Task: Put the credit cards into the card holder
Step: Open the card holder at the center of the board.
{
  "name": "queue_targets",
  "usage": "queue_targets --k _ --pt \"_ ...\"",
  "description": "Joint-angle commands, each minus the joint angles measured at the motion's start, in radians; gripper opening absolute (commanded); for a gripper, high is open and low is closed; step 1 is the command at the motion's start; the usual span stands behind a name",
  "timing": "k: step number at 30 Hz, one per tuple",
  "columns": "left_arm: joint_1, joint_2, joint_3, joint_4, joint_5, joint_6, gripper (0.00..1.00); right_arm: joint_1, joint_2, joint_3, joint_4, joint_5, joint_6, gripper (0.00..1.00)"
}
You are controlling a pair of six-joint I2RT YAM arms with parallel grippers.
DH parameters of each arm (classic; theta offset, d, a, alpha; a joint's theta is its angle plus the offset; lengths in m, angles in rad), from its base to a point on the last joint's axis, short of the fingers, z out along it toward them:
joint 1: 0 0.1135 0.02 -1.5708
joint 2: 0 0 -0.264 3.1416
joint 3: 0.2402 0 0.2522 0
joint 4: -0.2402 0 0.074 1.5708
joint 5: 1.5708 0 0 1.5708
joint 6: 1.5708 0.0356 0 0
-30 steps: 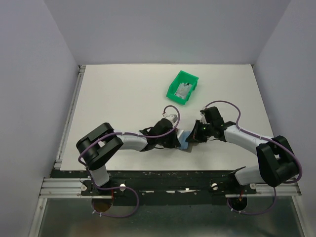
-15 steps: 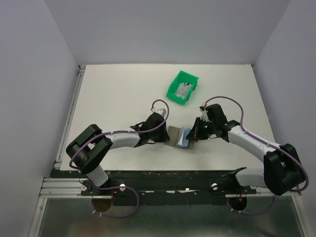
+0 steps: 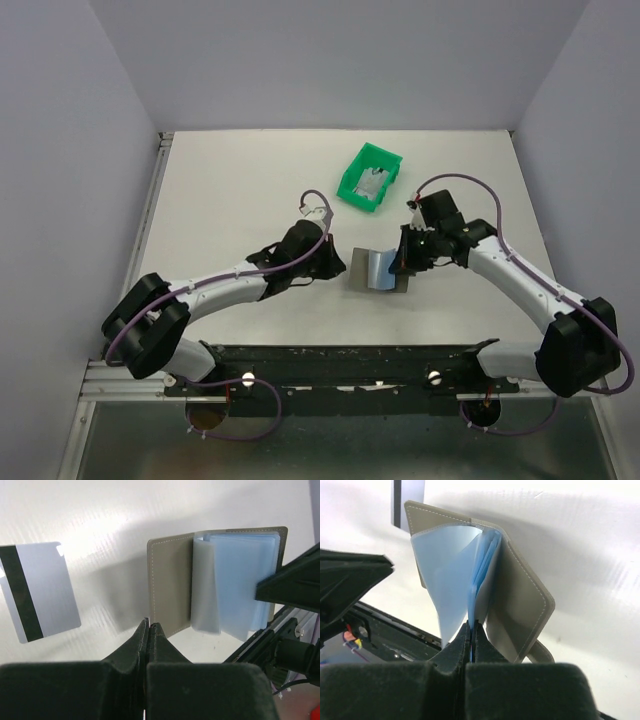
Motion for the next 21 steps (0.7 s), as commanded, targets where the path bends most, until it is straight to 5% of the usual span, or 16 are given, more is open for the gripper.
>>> queue_targets --k 1,21 --pt "-0.002 -0.068 0.044 0.006 0.001 0.051 0.00 0.001 0.039 0.111 -0.237 0.146 -0.080 0.00" --pt "-0.146 0.024 0.154 0.190 0.144 0.063 0.00 0.004 0.154 0.079 -0.182 0.048 -0.104 0.01"
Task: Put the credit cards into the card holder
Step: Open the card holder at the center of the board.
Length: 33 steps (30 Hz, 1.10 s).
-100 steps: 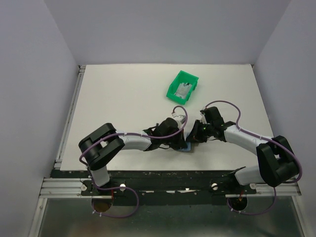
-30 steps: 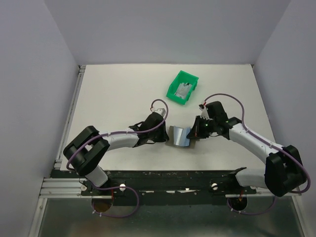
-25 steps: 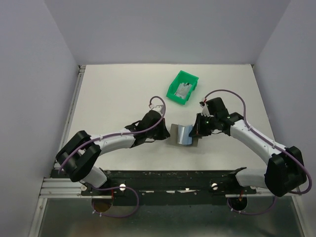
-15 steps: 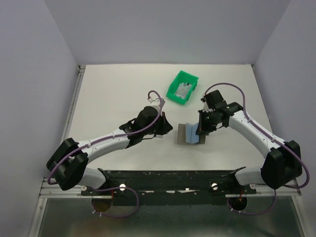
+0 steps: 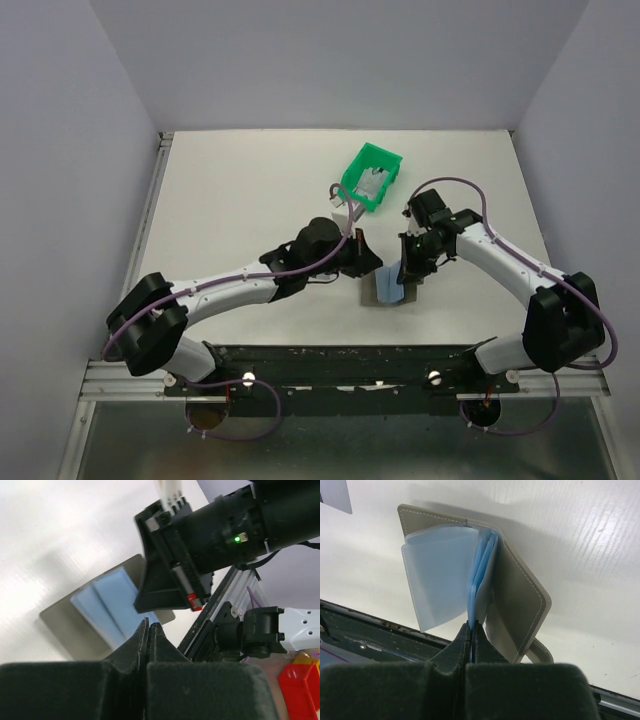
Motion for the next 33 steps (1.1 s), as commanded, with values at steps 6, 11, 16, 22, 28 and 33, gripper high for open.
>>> queue_targets --k 6,11,16,22,28,33 --pt "-0.047 0.172 0.083 0.035 0.041 0.002 0.00 0.004 0.015 -0.046 0.064 -0.072 -0.002 0.00" --pt "-0.047 0.247 0.090 0.024 0.046 -0.013 0.00 0.002 0.018 -0.055 0.079 -0.082 0.001 0.00" --pt "-0.058 0.311 0.102 0.010 0.057 -0.009 0.00 0.001 0.025 -0.064 0.093 -0.088 0.006 0.00" --pt "-0.060 0.347 0.115 -0.091 0.009 0.019 0.00 0.002 0.032 -0.072 0.103 -0.081 0.011 0.00" --pt "-0.060 0.337 0.058 -0.099 -0.023 0.016 0.00 0.002 0.040 -0.081 0.113 -0.076 0.011 0.00" --pt "-0.060 0.362 0.033 -0.082 -0.026 0.007 0.00 0.002 0.051 -0.087 0.122 -0.070 0.008 0.01"
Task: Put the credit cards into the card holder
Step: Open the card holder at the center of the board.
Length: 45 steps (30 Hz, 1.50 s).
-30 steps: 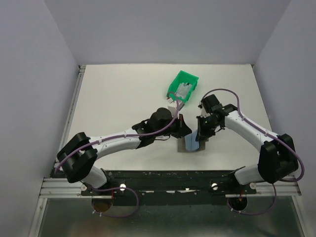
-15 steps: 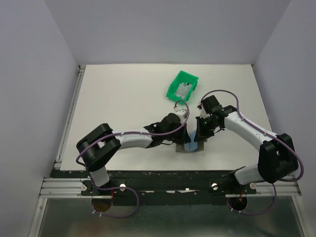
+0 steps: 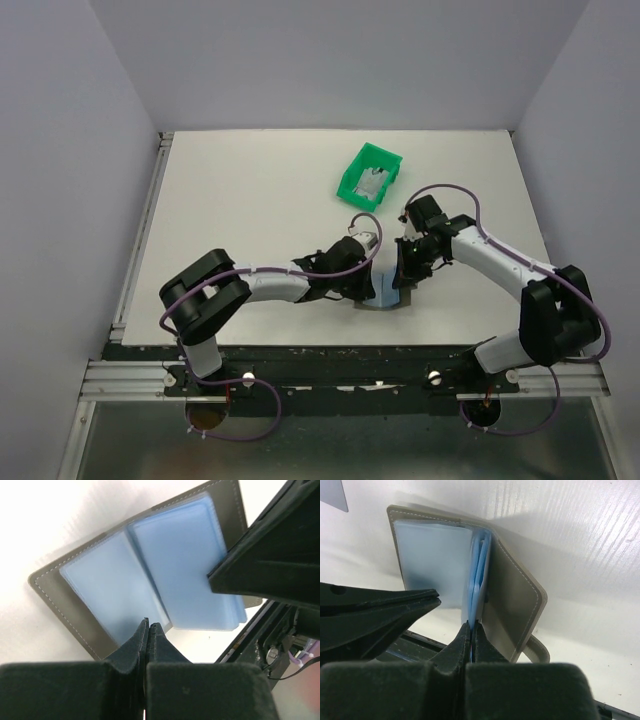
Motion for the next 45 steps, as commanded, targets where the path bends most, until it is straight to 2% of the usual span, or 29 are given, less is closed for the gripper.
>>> queue_targets --k 1,8,10,18,25,29,31,34,37,41,45 --pt "-0.005 0.035 -0.023 -0.007 -0.028 0.005 0.00 0.001 0.017 -0.019 0.024 -0.001 0.004 0.01" --pt "-0.005 0.057 -0.024 0.004 -0.022 0.007 0.00 0.002 0.035 -0.029 0.018 0.051 0.002 0.05" --pt "-0.005 0.055 -0.020 -0.005 -0.027 0.011 0.00 0.002 0.045 -0.032 0.013 0.080 0.004 0.10" --pt "-0.005 0.040 -0.010 -0.025 -0.030 0.024 0.00 0.002 0.042 -0.019 -0.014 0.197 0.034 0.41" --pt "-0.005 0.032 -0.003 -0.031 -0.030 0.025 0.00 0.004 -0.039 0.015 -0.053 0.310 0.067 0.45" --pt "-0.005 0.029 0.000 -0.033 -0.033 0.025 0.00 0.002 -0.124 0.017 -0.035 0.314 0.065 0.43" --pt "-0.005 0.028 0.003 -0.034 -0.033 0.025 0.00 0.002 -0.167 0.001 0.008 0.285 0.056 0.33" --pt "-0.005 0.028 0.008 -0.034 -0.033 0.024 0.00 0.002 -0.221 -0.034 0.085 0.156 0.047 0.18" --pt "-0.005 0.029 0.011 -0.034 -0.030 0.024 0.00 0.001 -0.242 -0.077 0.172 0.023 0.050 0.09" --pt "-0.005 0.029 0.016 -0.034 -0.028 0.025 0.00 0.002 -0.176 -0.108 0.249 -0.100 0.077 0.01" --pt "-0.005 0.028 0.019 -0.036 -0.027 0.025 0.00 0.002 -0.089 -0.129 0.288 -0.125 0.100 0.00"
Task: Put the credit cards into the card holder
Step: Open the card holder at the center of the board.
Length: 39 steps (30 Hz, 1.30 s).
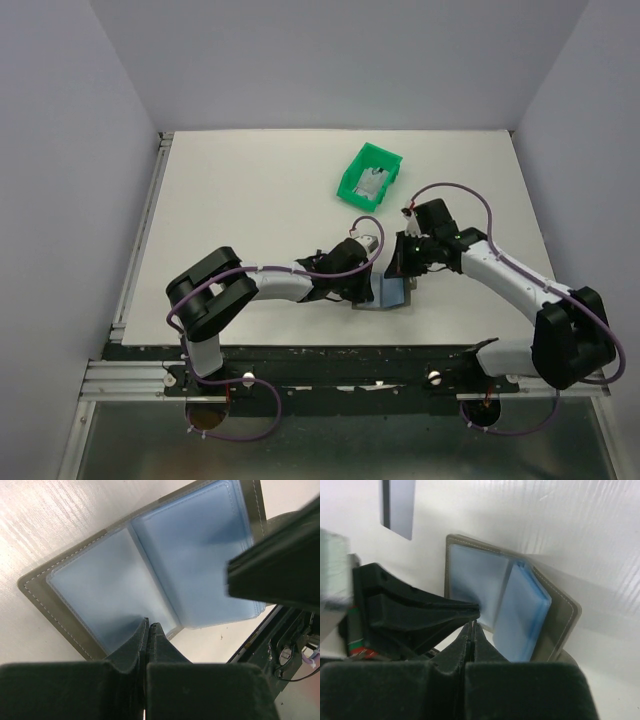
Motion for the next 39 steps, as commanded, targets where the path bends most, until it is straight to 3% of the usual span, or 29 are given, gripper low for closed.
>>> queue_targets --k 1,10,31,39 --pt "-0.005 -0.013 0.019 -0.025 -0.023 0.013 0.00 0.004 0.089 -0.029 0.062 -0.067 0.037 0.01" --pt "-0.005 -0.015 0.019 -0.027 -0.028 0.010 0.00 0.002 0.160 -0.002 -0.101 0.204 0.053 0.00" --pt "-0.004 -0.031 -0.004 -0.067 -0.100 -0.008 0.00 0.002 0.277 -0.029 -0.068 0.305 0.103 0.00" --pt "-0.004 -0.059 -0.054 -0.079 -0.142 -0.031 0.00 0.002 0.274 -0.038 0.005 0.190 0.073 0.00"
